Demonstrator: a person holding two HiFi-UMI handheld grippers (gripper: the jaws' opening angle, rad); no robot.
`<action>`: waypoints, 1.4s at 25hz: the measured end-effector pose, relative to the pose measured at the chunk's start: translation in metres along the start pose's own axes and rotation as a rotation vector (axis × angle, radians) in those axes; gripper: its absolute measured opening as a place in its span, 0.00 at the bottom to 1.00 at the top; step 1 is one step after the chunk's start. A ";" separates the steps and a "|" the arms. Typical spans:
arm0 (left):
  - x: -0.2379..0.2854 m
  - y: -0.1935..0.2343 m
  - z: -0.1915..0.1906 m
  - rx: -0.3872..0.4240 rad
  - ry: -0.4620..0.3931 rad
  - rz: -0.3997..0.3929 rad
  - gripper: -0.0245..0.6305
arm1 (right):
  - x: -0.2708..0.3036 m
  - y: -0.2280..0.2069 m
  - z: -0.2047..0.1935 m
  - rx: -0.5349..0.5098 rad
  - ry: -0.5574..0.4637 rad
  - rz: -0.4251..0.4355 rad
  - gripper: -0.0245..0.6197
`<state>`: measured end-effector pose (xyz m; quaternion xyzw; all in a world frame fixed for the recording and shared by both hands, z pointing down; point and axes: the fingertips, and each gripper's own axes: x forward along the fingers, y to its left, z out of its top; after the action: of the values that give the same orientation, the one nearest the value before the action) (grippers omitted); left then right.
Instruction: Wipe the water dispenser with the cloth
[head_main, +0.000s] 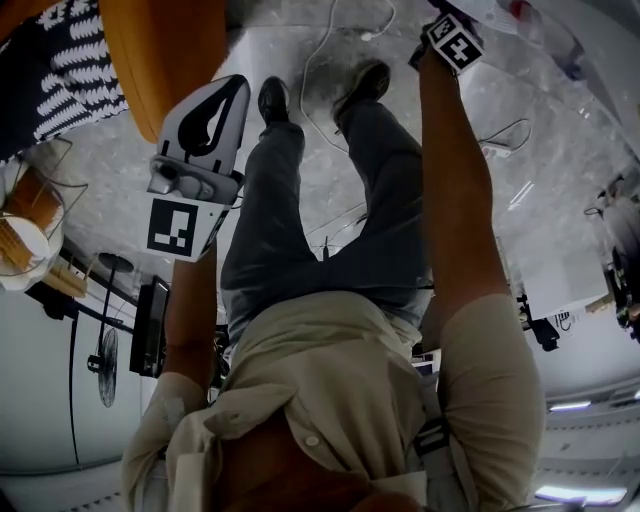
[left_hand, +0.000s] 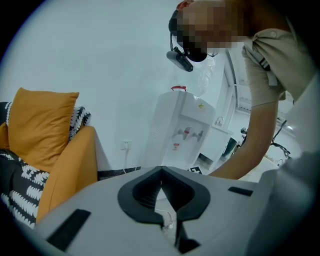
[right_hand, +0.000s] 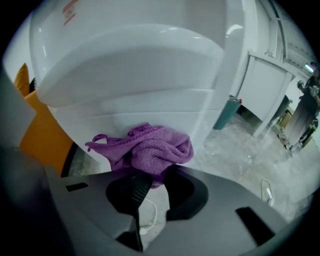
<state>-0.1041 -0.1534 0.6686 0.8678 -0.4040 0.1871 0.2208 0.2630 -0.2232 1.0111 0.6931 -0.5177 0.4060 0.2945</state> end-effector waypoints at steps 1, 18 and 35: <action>0.003 -0.001 -0.001 -0.001 -0.001 -0.003 0.06 | 0.001 -0.016 0.001 0.002 -0.001 -0.024 0.15; -0.008 -0.003 0.007 0.026 0.001 0.022 0.06 | -0.009 0.120 0.025 -0.051 -0.074 0.252 0.15; -0.106 0.036 0.095 0.083 -0.018 0.074 0.06 | -0.168 0.162 0.021 -0.377 0.012 0.387 0.15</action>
<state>-0.1822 -0.1598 0.5443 0.8623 -0.4295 0.2039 0.1741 0.0912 -0.2074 0.8526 0.5117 -0.7051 0.3554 0.3385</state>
